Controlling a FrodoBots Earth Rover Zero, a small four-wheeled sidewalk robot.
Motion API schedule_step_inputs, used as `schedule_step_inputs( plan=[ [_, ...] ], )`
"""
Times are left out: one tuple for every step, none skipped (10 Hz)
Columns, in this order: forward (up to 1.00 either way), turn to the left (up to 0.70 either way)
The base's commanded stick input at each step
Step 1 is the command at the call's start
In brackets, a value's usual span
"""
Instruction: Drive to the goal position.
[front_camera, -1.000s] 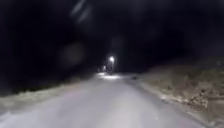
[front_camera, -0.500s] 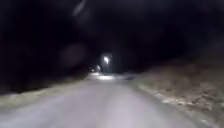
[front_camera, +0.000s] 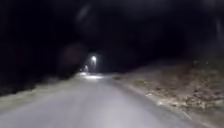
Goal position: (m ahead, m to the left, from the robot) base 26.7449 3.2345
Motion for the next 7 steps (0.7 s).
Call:
schedule_step_inputs(
  plan=[
    [0.7,0.0],
    [0.74,0.0],
    [0.83,0.0],
    [0.85,0.0],
    [0.85,0.0],
    [0.85,0.0],
    [0.85,0.0]
  ],
)
